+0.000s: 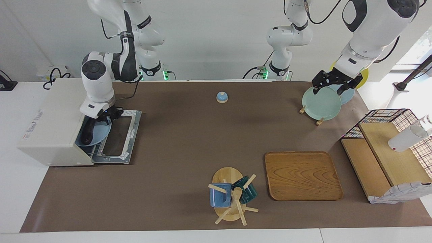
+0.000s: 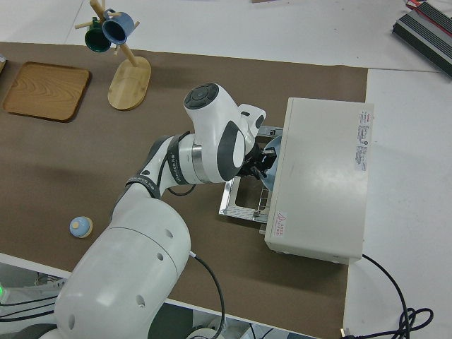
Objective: Put eggplant into oven
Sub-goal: 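Slide the plate with the eggplant into the oven with the right gripper, then release the plate and draw the right gripper back from the oven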
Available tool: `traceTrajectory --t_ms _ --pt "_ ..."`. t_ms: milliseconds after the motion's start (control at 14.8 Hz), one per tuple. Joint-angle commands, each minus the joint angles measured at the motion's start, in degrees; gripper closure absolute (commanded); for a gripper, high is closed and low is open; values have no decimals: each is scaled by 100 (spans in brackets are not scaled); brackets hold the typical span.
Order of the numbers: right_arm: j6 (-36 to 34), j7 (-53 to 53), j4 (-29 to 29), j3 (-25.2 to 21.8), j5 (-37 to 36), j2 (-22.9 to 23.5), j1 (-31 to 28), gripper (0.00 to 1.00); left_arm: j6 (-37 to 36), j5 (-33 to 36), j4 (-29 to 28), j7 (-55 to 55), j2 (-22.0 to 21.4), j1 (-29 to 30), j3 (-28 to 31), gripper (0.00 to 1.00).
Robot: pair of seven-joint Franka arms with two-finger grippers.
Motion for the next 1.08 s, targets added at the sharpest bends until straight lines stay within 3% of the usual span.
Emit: traceTrajectory --t_ms 0,135,270,338,473,743,1013 --pt "-337 -144 250 68 419 18 37 66 74 128 -118 56 -115 65 -44 0" --pt "-663 -126 531 86 595 18 204 53 65 128 -153 56 -133 83 -44 0" --pt "-752 -100 690 86 841 53 388 53 48 128 -162 56 -133 83 -44 0" --pt "-648 22 674 95 868 53 441 63 56 128 -162 56 -133 83 -44 0" --pt "-140 818 464 95 904 62 774 100 57 128 -162 56 -133 83 -44 0" --pt "723 2271 120 95 904 545 1162 100 57 128 -162 56 -142 83 -44 0" --pt "943 2353 120 77 904 931 1092 100 57 128 -162 56 -133 83 -44 0"
